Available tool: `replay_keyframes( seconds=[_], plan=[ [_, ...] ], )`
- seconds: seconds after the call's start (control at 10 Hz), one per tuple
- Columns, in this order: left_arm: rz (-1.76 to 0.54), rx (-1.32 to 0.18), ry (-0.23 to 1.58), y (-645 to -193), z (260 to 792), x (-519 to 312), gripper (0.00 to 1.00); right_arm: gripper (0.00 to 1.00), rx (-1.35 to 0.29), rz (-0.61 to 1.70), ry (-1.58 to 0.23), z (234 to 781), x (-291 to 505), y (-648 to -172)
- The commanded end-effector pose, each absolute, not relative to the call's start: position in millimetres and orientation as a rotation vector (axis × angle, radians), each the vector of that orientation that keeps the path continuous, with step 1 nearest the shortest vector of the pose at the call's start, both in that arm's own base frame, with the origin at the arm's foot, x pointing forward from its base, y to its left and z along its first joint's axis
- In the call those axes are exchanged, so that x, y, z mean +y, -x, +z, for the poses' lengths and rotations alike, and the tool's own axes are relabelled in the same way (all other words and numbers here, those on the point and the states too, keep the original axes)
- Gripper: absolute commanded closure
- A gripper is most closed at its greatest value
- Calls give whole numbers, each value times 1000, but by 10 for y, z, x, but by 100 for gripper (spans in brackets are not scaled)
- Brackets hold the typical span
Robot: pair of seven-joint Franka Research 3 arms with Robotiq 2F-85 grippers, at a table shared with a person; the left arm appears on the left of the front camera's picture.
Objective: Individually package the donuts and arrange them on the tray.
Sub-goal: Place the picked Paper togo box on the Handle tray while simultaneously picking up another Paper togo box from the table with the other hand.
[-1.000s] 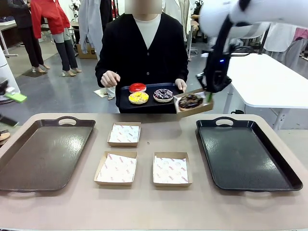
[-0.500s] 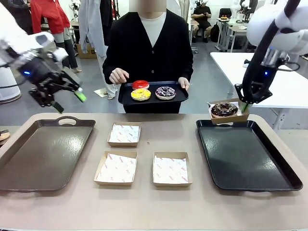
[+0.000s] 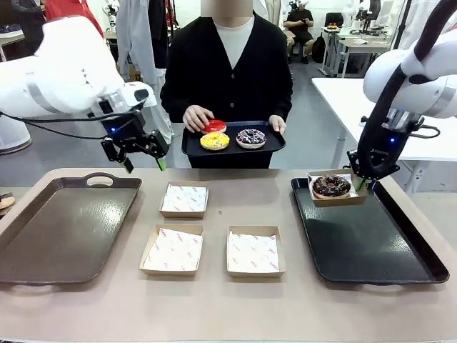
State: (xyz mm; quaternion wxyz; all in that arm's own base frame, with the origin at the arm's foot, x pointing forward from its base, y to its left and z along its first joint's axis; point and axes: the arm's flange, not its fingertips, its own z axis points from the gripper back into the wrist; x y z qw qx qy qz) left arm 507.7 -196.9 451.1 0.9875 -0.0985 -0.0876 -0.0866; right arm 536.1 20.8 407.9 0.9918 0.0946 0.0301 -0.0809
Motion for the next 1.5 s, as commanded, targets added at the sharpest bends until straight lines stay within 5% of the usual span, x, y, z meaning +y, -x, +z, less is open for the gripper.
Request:
replay_keyframes(
  seconds=[0.0,1.4],
  plan=[
    [-198,-250,128,-5198,4484,-2117,0,98,38,-148,-218,4065,183,-5402],
    [-181,-173,92,-5268,4413,-2096,0,98,75,-132,-106,3961,364,-5514]
  ],
)
